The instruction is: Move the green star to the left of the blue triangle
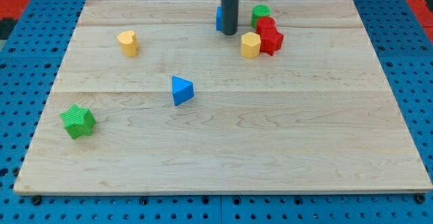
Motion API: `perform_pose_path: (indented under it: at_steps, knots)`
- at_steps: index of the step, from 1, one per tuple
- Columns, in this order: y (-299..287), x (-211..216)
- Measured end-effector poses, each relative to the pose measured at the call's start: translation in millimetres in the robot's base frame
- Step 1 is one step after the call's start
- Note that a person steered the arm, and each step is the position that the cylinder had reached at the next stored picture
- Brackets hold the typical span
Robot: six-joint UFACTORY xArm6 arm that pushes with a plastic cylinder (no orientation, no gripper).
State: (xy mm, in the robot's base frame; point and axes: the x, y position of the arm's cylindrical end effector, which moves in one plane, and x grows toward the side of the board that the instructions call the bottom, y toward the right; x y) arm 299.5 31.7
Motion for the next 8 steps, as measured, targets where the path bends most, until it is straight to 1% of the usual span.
perform_pose_path:
  at_steps: [1,2,3,4,5,6,7,8]
  knots:
    - [15.3,32.5]
    - [32.3,84.3]
    - [20.8,137.5]
    - [-15.6,205.2]
    - [-95.3,250.9]
    - [-200.3,254.4]
    - [-267.7,246.9]
    - [-289.5,204.7]
